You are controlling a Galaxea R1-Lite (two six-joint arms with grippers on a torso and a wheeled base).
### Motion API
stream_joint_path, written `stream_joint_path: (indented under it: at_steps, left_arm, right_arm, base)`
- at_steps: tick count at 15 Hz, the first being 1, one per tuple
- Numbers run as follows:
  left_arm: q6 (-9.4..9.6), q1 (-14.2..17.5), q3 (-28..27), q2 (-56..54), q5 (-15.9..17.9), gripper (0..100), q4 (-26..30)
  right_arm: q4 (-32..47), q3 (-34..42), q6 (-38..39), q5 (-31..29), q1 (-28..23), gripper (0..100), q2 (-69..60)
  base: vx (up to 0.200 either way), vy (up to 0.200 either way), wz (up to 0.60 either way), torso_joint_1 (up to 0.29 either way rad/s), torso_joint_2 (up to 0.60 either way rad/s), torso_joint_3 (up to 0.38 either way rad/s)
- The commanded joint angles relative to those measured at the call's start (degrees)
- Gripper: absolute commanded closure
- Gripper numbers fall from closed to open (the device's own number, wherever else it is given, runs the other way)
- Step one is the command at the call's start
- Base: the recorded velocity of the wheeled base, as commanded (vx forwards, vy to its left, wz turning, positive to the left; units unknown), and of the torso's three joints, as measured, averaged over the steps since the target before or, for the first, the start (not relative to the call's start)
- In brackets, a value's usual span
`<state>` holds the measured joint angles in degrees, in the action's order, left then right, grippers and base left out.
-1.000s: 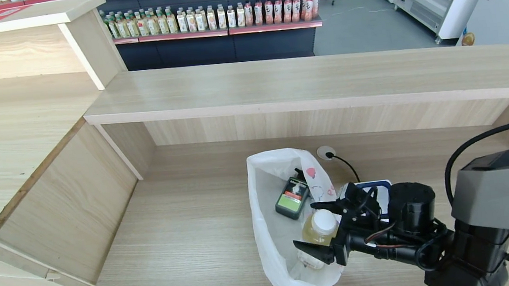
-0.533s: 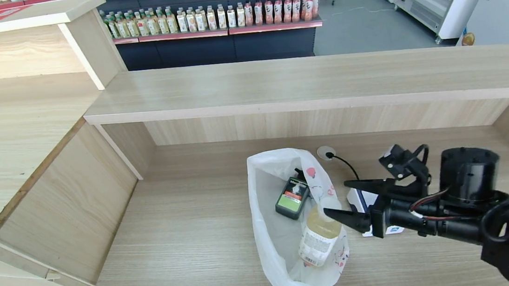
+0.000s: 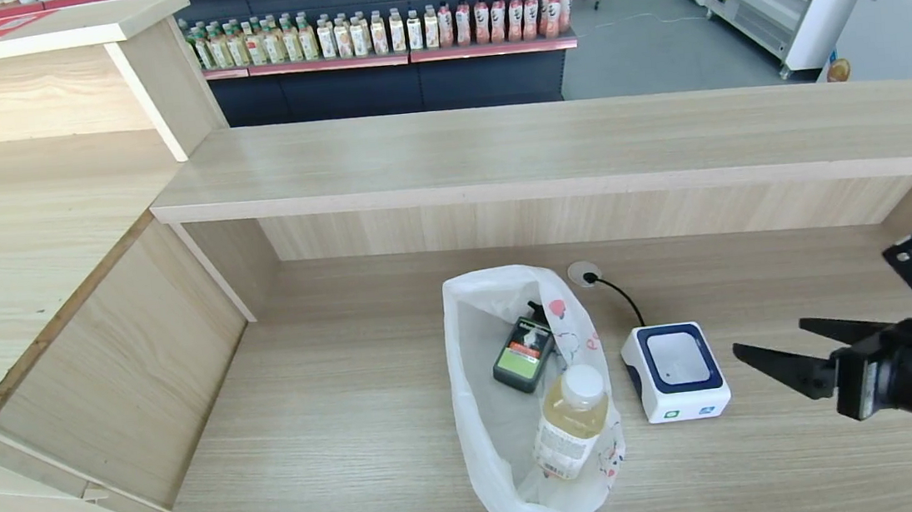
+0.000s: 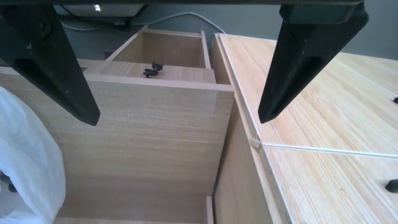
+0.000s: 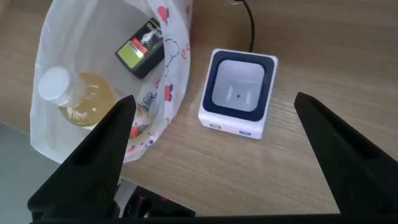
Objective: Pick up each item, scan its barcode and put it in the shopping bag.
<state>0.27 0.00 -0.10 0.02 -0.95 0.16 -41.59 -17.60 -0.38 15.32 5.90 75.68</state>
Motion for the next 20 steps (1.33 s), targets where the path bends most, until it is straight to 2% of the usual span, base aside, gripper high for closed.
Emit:
stream_joint_path:
  at_steps: [1, 5, 6, 7, 9, 11, 14, 20]
  left_arm:
    - [0.0, 0.0, 0.0, 0.0, 0.0, 0, 0.0]
    - [0.0, 0.0, 0.0, 0.0, 0.0, 0, 0.0]
    - [0.0, 0.0, 0.0, 0.0, 0.0, 0, 0.0]
    - [0.0, 0.0, 0.0, 0.0, 0.0, 0, 0.0]
    - [0.0, 0.0, 0.0, 0.0, 0.0, 0, 0.0]
    - [0.0, 0.0, 0.0, 0.0, 0.0, 0, 0.0]
    - [0.0, 0.0, 0.0, 0.0, 0.0, 0, 0.0]
    - [0.0, 0.0, 0.0, 0.0, 0.0, 0, 0.0]
  right_arm:
    - [0.9, 3.8, 1.5, -2.5, -2.5, 0, -8.1]
    - [4.6, 14.5, 1.1, -10.1, -4.0, 0, -20.9]
    - [9.1, 17.6, 1.0, -15.1, -3.4, 0, -29.7]
    - [12.4, 17.6, 1.1, -16.2, -3.5, 0, -34.6]
    - [20.9, 17.6, 1.0, -16.2, -3.7, 0, -45.8]
    - [31.4, 17.6, -3.4, -15.9, -4.2, 0, -58.9]
    - [41.8, 17.6, -3.8, -15.7, -6.4, 0, -73.4]
    - [42.2, 17.5, -4.4, -15.2, -5.9, 0, -75.6]
  base:
    - [0.0, 0.0, 0.0, 0.0, 0.0, 0.0]
    - [0.0, 0.0, 0.0, 0.0, 0.0, 0.0]
    - [0.0, 0.0, 0.0, 0.0, 0.0, 0.0]
    - [0.0, 0.0, 0.0, 0.0, 0.0, 0.0]
    - [0.0, 0.0, 0.0, 0.0, 0.0, 0.0]
    - [0.0, 0.0, 0.0, 0.0, 0.0, 0.0]
    - [0.0, 0.0, 0.0, 0.0, 0.0, 0.0]
    - [0.0, 0.0, 0.0, 0.0, 0.0, 0.0]
